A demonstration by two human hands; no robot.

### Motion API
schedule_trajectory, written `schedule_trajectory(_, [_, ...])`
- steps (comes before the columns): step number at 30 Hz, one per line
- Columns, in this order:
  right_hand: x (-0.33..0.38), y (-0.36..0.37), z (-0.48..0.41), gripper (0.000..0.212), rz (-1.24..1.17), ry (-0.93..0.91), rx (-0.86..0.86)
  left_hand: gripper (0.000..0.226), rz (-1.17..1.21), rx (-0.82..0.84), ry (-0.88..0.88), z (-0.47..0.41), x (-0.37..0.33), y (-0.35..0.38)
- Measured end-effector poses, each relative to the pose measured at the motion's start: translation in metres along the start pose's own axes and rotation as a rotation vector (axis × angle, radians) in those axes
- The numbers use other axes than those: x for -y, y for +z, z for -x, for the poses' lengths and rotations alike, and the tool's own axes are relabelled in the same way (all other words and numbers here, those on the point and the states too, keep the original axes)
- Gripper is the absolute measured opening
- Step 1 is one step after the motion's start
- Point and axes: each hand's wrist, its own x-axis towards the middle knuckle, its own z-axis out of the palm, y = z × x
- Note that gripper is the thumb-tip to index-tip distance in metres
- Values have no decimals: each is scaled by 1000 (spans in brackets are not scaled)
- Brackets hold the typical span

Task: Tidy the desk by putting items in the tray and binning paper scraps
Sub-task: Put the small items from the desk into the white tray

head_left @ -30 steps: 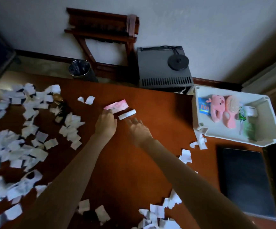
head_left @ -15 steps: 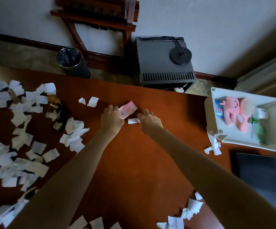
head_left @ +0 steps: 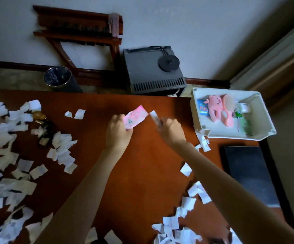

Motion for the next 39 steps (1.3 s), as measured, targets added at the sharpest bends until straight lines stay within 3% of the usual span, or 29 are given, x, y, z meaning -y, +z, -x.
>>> schedule_trajectory(7, [-101, -63, 19, 24, -110, 162, -168, 41, -16, 57, 250, 30, -109, 25])
schedule_trajectory(12, [-187, -97, 24, 23, -99, 266, -176, 33, -70, 169, 355, 37, -191, 63])
schedule_trajectory(18, [-260, -116, 8, 31, -42, 344, -176, 32, -306, 226, 479, 31, -256, 114])
schedule_trajectory(21, [-277, -119, -2, 40, -59, 386, -162, 32, -407, 300, 483, 27, -271, 134])
schedule_trajectory(27, [-289, -109, -32, 37, -140, 420, -65, 37, -532, 408, 438, 14, -278, 167])
schedule_trajectory(32, [-286, -94, -49, 54, -204, 425, -20, 41, -525, 441, 431, 4, -271, 181])
schedule_trajectory(39, [-287, -88, -54, 47, -201, 459, 2, 51, -409, 544, 449, -4, -261, 186])
